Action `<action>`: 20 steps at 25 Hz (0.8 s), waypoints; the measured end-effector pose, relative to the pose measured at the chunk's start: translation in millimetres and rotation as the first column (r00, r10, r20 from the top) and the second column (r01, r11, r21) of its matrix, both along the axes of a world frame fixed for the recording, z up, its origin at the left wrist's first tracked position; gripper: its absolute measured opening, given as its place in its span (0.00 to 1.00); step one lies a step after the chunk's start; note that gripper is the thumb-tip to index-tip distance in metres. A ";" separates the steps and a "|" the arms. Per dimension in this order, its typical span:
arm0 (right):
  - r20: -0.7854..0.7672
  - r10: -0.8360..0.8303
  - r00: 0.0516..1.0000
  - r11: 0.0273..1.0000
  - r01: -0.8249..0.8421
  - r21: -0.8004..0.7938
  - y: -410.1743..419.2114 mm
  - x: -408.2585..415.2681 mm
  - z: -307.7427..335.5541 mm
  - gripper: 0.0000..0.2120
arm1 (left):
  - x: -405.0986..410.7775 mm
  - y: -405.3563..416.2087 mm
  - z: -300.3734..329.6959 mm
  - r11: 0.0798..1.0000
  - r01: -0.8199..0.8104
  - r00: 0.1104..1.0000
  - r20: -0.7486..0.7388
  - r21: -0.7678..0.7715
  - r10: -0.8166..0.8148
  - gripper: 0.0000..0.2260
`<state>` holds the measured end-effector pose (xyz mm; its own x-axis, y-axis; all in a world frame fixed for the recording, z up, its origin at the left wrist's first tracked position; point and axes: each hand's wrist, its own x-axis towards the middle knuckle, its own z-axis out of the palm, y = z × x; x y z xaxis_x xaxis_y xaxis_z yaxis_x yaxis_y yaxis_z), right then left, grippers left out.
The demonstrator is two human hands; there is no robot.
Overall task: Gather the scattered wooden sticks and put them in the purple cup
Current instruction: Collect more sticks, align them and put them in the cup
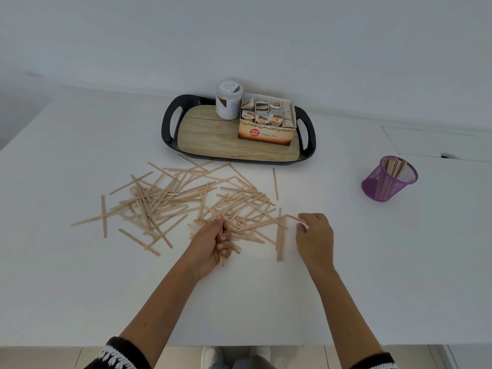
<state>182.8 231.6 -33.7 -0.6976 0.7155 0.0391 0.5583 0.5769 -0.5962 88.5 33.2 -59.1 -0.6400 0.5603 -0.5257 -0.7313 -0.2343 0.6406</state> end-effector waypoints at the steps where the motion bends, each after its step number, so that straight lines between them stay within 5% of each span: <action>1: 0.052 0.044 0.998 0.996 -0.047 0.073 4.4 2.3 -1.6 0.16 | 0.1 0.2 -0.3 1.000 -0.002 1.000 0.004 0.001 0.002 0.14; 4: 0.253 0.138 0.958 0.964 -0.188 0.186 12.3 6.5 -5.9 0.15 | -0.1 1.5 -0.9 1.000 -0.003 1.000 0.005 0.002 0.003 0.14; 7: 0.291 0.150 0.945 0.962 -0.207 0.176 9.5 5.2 -6.2 0.10 | 0.3 2.0 -1.8 1.000 -0.019 1.000 0.002 -0.011 0.019 0.14; 13: 0.183 0.160 0.970 0.984 -0.142 -0.108 -7.3 -8.0 -3.0 0.08 | 2.4 3.5 -2.1 0.998 -0.050 0.999 -0.004 -0.036 0.050 0.14; 20: 0.429 0.131 0.894 0.958 -0.226 0.178 -0.5 -12.7 -0.7 0.10 | 5.0 4.7 -2.6 0.994 -0.092 0.996 -0.006 -0.064 0.092 0.13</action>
<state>170.1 231.0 -34.5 -0.8002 0.5838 -0.1373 0.5997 0.7784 -0.1855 93.6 37.8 -61.6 -0.6893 0.4640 -0.5564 -0.7062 -0.2590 0.6590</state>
